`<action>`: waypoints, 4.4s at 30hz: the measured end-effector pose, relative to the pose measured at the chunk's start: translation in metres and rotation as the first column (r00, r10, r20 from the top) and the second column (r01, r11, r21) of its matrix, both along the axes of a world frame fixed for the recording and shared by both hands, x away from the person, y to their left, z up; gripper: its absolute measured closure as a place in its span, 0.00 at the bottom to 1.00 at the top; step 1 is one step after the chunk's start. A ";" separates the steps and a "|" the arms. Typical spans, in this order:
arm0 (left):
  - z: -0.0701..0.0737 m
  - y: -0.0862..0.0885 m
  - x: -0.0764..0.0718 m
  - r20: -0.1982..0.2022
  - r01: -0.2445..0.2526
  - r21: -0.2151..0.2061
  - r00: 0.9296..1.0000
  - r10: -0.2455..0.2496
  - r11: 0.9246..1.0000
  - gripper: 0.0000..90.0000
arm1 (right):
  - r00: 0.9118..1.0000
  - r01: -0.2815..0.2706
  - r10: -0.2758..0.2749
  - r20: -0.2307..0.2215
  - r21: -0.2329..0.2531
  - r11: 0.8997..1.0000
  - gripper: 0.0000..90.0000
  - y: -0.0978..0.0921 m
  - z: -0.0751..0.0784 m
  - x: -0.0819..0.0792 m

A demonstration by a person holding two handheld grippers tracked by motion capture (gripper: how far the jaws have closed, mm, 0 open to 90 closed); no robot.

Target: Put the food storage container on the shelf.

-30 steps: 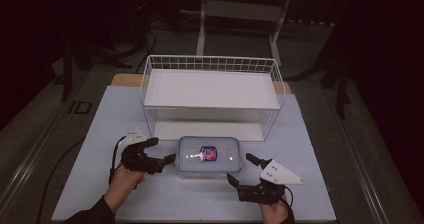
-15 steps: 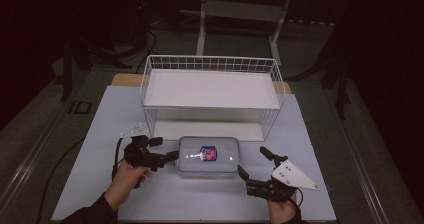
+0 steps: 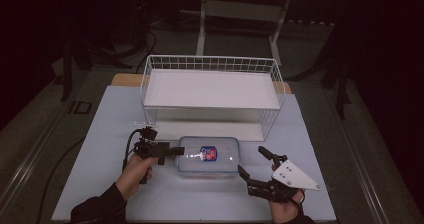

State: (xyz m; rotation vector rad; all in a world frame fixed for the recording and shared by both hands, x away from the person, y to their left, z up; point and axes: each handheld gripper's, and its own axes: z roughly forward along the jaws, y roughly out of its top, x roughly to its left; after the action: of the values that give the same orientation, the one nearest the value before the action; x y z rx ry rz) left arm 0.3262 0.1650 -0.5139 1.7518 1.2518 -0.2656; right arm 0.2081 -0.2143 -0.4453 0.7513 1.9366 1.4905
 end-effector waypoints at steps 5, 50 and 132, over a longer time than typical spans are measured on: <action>-0.009 0.004 0.004 -0.123 -0.025 -0.075 0.992 0.016 0.997 0.17 | 0.999 0.001 -0.001 -0.046 0.000 1.000 0.11 0.006 -0.007 0.002; -0.002 0.014 -0.022 0.081 0.247 -0.129 0.968 -0.238 0.960 0.65 | 0.775 -0.091 0.169 -0.609 0.156 0.984 0.34 -0.017 -0.050 0.082; 0.007 -0.025 0.021 0.395 -0.065 -0.026 0.916 0.070 0.998 0.57 | 0.826 -0.080 0.172 -0.537 0.192 0.978 0.58 -0.030 -0.046 0.162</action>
State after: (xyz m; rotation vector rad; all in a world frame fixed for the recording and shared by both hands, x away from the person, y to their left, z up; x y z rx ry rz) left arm 0.3469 0.1395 -0.5066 1.6449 1.0074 0.1207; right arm 0.3703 -0.2443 -0.4913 1.2630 2.3371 1.6528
